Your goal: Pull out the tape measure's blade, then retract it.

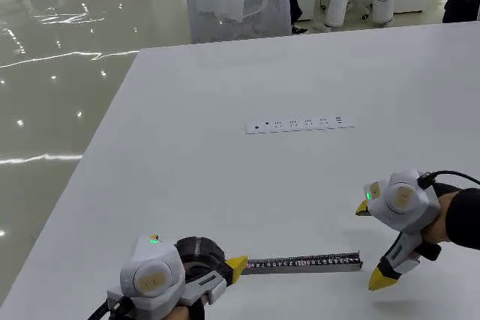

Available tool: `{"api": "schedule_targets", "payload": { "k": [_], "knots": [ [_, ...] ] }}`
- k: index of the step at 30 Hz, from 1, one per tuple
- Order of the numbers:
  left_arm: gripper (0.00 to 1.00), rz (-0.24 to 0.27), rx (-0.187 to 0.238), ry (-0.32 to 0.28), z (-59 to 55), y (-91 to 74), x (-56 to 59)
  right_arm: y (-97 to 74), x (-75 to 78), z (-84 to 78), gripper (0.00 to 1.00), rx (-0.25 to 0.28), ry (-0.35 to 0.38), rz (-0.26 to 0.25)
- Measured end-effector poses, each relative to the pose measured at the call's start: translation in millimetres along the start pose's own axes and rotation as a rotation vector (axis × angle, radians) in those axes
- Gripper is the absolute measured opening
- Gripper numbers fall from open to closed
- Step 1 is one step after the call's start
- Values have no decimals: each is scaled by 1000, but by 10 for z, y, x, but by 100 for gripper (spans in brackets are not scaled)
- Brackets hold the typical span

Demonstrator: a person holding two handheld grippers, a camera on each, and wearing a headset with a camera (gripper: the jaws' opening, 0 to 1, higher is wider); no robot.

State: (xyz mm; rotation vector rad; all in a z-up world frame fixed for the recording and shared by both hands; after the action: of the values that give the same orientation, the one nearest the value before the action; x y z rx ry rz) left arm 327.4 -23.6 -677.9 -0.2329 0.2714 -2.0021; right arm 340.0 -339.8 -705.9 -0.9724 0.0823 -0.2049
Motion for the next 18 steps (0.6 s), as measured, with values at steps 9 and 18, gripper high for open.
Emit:
{"api": "schedule_targets", "payload": {
  "k": [9, 18],
  "knots": [
    [99, 6, -13, -22, -61, 12, -16, 116, -28, -30, 53, -46, -47, 71],
    [99, 5, 9, -25, -48, 30, -32, 155, -49, -60, 33, -65, -56, 96]
  ]
}}
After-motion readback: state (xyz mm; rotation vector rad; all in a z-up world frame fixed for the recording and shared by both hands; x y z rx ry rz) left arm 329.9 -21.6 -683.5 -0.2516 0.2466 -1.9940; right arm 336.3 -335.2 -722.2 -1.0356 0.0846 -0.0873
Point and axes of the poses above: the centre of the closed fingertips' face, and the gripper's own axes: y roughly forward along the fingers, x roughly to its right, z roughly out of its top, the point moved 7 cm from there along -y, roughly backward along the fingers, and after that the axes turned 10 degrees about x, right-handed, at the moved point
